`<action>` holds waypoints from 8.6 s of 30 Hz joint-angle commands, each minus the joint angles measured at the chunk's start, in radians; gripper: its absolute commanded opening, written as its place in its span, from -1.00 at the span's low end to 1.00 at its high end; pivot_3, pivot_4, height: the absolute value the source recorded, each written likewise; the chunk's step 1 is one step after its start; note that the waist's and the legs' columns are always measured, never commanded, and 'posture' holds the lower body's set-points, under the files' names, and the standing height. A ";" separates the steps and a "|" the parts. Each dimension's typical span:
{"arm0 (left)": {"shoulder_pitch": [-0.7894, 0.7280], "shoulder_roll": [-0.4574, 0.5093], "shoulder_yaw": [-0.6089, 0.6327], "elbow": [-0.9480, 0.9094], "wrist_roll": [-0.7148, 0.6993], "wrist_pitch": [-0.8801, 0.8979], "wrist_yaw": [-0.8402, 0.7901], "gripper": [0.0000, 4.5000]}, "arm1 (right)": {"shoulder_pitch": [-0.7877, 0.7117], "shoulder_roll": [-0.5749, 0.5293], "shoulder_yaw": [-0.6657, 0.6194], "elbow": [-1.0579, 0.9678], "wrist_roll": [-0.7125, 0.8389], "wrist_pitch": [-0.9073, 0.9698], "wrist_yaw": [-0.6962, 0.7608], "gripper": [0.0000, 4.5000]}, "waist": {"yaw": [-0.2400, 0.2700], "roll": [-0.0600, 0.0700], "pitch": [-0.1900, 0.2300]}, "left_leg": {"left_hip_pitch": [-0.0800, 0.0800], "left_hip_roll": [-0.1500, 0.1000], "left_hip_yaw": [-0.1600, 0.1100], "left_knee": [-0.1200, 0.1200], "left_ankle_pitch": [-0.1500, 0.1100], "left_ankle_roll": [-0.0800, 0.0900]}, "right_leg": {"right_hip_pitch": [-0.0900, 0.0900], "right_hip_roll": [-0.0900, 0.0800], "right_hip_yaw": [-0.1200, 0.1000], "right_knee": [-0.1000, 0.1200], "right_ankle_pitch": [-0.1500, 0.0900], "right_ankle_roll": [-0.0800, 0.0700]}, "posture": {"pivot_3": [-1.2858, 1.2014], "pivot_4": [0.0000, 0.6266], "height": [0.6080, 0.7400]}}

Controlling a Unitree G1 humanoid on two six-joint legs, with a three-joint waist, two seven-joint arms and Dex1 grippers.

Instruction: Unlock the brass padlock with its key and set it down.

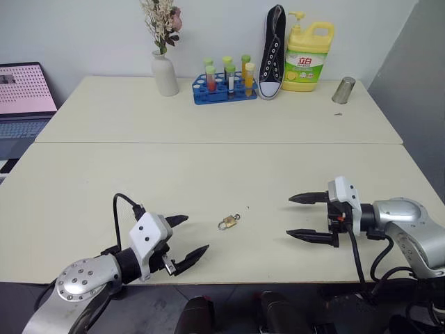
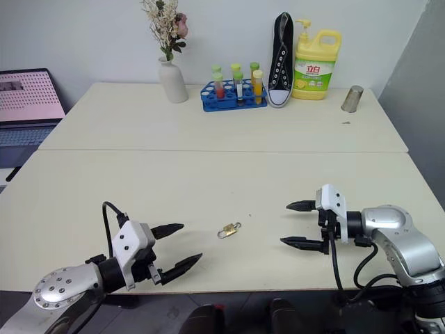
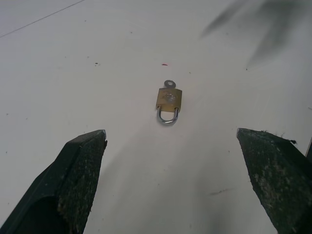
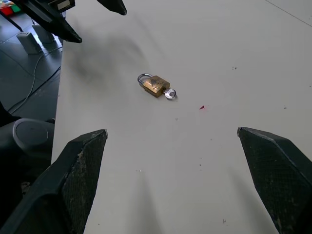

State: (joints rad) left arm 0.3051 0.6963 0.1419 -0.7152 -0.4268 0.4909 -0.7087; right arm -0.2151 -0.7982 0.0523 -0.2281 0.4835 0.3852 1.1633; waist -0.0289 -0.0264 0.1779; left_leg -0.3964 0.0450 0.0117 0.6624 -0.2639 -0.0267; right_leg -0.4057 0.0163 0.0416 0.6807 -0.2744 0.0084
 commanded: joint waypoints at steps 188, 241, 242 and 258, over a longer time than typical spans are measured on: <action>-0.844 -0.059 -0.508 0.901 0.934 -1.575 0.223 -0.57 | -0.491 0.200 -0.019 0.158 0.476 1.054 -0.187 -0.82 | 0.002 -0.001 -0.001 | -0.004 -0.001 -0.001 0.001 0.000 0.000 | -0.001 0.000 -0.002 0.001 0.004 -0.004 | 0.03 -0.52 1.00; -0.822 -0.096 -0.490 0.856 0.870 -1.497 0.267 -0.57 | -0.256 0.246 0.046 -0.034 0.243 0.507 -0.197 -0.94 | 0.002 -0.001 -0.001 | -0.003 -0.001 -0.001 0.001 0.000 0.000 | -0.001 0.000 -0.002 0.001 0.004 -0.003 | 0.03 -0.52 1.00; -0.820 -0.096 -0.488 0.851 0.851 -1.492 0.264 -0.57 | -0.260 0.245 0.048 -0.030 0.241 0.504 -0.194 -0.94 | 0.002 -0.001 -0.001 | -0.003 -0.001 -0.001 0.001 0.000 0.000 | -0.001 0.000 -0.002 0.001 0.004 -0.003 | 0.03 -0.52 1.00; -0.605 -0.015 -0.457 0.543 0.468 -1.173 0.093 0.92 | -0.311 0.224 0.023 0.091 0.165 0.432 -0.169 -0.94 | 0.000 -0.001 -0.001 | -0.003 0.000 -0.001 0.001 0.000 0.000 | -0.001 0.000 -0.002 0.002 0.004 -0.003 | 0.03 -0.52 1.00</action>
State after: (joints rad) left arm -0.3074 0.6740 -0.3385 -0.1153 0.1192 -0.7418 -0.5924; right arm -0.5024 -0.5658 0.1005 -0.1320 0.6496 0.8446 0.9805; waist -0.0286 -0.0272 0.1770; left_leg -0.3991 0.0446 0.0102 0.6638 -0.2638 -0.0266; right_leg -0.4066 0.0162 0.0392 0.6823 -0.2704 0.0052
